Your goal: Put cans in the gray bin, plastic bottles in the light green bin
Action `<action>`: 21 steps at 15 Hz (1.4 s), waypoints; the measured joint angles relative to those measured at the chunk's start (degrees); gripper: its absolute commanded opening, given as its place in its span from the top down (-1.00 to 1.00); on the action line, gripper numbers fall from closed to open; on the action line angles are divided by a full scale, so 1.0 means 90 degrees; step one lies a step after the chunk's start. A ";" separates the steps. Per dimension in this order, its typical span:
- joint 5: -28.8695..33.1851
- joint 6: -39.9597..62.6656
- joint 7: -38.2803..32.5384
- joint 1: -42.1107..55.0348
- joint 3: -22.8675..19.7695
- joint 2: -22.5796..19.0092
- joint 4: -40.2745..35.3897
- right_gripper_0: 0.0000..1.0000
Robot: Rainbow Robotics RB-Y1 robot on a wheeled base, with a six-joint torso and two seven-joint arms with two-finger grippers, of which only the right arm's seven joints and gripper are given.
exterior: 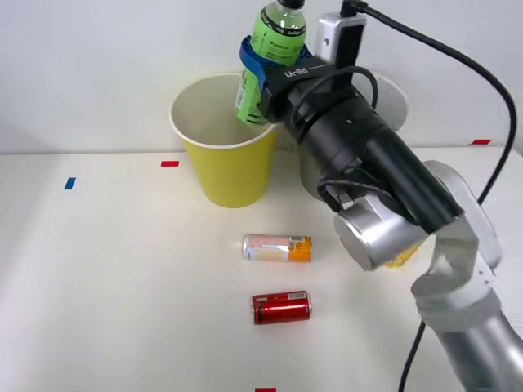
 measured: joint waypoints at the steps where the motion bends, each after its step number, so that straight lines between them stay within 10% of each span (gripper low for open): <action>1: 0.0072 -0.0143 -0.0026 -0.0264 0.0017 0.0183 0.0405 1.00; 12: 0.0525 -0.0395 -0.0361 -0.2087 0.0172 0.0549 0.3050 1.00; 13: 0.0577 -0.0396 -0.0389 -0.2150 0.0175 0.0570 0.3145 0.63; 14: 0.0641 -0.0397 -0.0413 -0.2190 0.0177 0.0597 0.3197 -0.67; 15: 0.0757 -0.0397 -0.0438 -0.2201 0.0177 0.0616 0.3223 -1.00; 21: 0.1243 -0.0535 -0.0631 -0.2205 0.0176 0.0581 0.3233 -1.00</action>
